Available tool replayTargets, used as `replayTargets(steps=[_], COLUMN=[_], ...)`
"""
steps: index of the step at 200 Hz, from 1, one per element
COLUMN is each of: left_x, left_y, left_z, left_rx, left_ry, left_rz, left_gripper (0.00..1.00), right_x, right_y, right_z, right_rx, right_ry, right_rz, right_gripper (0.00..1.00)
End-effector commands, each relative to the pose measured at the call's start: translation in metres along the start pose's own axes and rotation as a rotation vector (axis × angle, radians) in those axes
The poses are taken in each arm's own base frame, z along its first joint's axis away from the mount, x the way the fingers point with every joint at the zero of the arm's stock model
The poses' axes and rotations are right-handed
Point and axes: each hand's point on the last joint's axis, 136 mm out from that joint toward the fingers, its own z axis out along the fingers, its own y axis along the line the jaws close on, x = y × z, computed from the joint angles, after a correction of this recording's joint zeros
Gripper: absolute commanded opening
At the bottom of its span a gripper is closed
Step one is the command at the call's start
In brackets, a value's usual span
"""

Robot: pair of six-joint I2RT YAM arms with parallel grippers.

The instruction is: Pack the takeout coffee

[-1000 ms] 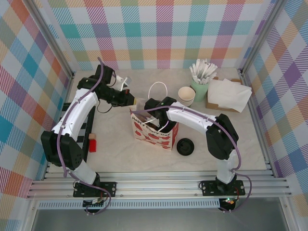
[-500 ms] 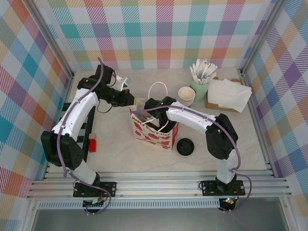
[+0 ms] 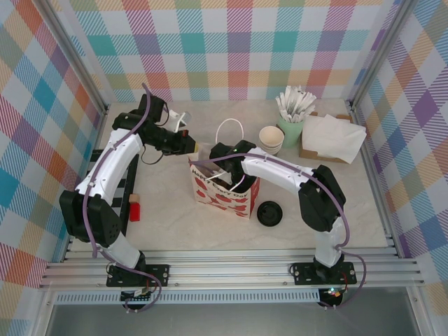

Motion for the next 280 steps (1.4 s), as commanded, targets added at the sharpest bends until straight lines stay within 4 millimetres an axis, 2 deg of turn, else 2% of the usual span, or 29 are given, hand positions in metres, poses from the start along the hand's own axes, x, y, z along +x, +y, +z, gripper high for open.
replayTargets(steps=[1, 146, 190, 221, 280], left_x=[0.0, -0.002, -0.002, -0.004, -0.002], left_y=[-0.001, -0.003, -0.002, -0.004, -0.017], left_z=[-0.007, -0.01, -0.009, -0.01, -0.019], left_rx=[0.003, -0.001, -0.001, 0.002, 0.04], left_ry=[-0.021, -0.035, -0.034, -0.037, -0.064], left_rz=[-0.007, 0.002, -0.006, -0.003, 0.058], left_gripper=[0.0, 0.0, 0.0, 0.0, 0.0], right_x=[0.025, 0.021, 0.012, 0.005, -0.006], right_y=[0.041, 0.04, 0.035, 0.032, 0.024], right_z=[0.099, 0.096, 0.084, 0.072, 0.047], right_rx=[-0.194, -0.192, -0.174, -0.166, -0.138], right_ry=[0.241, 0.23, 0.195, 0.161, 0.102], right_rz=[-0.015, -0.018, -0.017, -0.007, -0.008], right_gripper=[0.3, 0.29, 0.29, 0.34, 0.4])
